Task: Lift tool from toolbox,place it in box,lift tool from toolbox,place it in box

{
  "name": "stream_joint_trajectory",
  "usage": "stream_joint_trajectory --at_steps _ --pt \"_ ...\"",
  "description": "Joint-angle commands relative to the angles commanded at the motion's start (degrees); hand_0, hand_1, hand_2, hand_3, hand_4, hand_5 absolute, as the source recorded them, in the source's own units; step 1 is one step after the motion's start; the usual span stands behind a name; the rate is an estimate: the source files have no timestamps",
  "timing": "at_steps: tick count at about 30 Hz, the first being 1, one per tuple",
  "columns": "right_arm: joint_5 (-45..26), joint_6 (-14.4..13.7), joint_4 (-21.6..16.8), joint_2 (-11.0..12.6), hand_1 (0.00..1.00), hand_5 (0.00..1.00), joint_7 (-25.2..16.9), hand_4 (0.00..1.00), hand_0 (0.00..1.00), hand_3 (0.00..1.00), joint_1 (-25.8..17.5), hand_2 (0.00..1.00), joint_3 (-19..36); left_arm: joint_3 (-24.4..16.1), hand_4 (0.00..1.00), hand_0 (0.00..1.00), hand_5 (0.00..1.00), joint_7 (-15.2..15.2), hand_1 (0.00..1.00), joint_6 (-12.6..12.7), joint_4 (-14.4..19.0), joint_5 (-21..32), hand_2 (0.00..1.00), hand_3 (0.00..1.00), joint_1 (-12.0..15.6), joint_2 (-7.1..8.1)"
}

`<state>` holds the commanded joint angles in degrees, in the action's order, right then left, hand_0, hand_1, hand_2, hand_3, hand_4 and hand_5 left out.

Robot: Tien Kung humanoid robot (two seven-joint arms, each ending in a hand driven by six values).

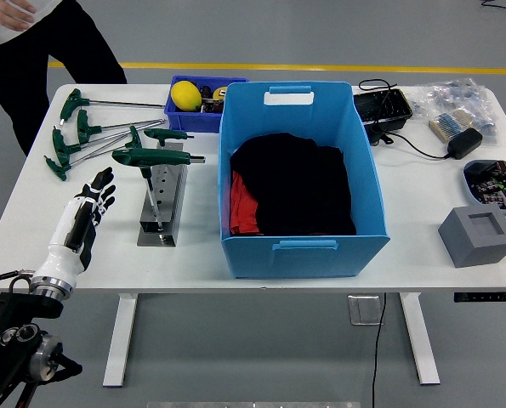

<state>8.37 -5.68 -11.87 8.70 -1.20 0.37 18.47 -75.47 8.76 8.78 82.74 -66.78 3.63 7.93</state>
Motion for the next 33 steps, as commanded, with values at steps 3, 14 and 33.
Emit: stream_joint_trajectory --at_steps 3,14,33 --pt "0.0 0.0 0.0 0.0 0.671 0.710 0.0 0.795 0.701 0.589 0.0 0.742 0.0 0.0 0.911 0.956 0.998 0.0 0.996 0.0 -0.1 0.0 0.998 0.946 0.0 -0.03" --pt "-0.2 -0.1 0.0 0.0 0.670 0.711 0.0 0.794 0.701 0.588 0.0 0.742 0.0 0.3 0.911 0.963 0.998 0.4 0.998 0.5 -0.2 0.0 0.998 0.948 -0.4 -0.06" --pt "-0.2 -0.1 0.0 -0.2 0.670 0.710 0.0 0.792 0.700 0.587 -0.1 0.741 0.1 0.7 0.913 0.967 0.998 1.4 0.998 1.4 0.0 -0.2 0.998 0.946 -0.8 0.37"
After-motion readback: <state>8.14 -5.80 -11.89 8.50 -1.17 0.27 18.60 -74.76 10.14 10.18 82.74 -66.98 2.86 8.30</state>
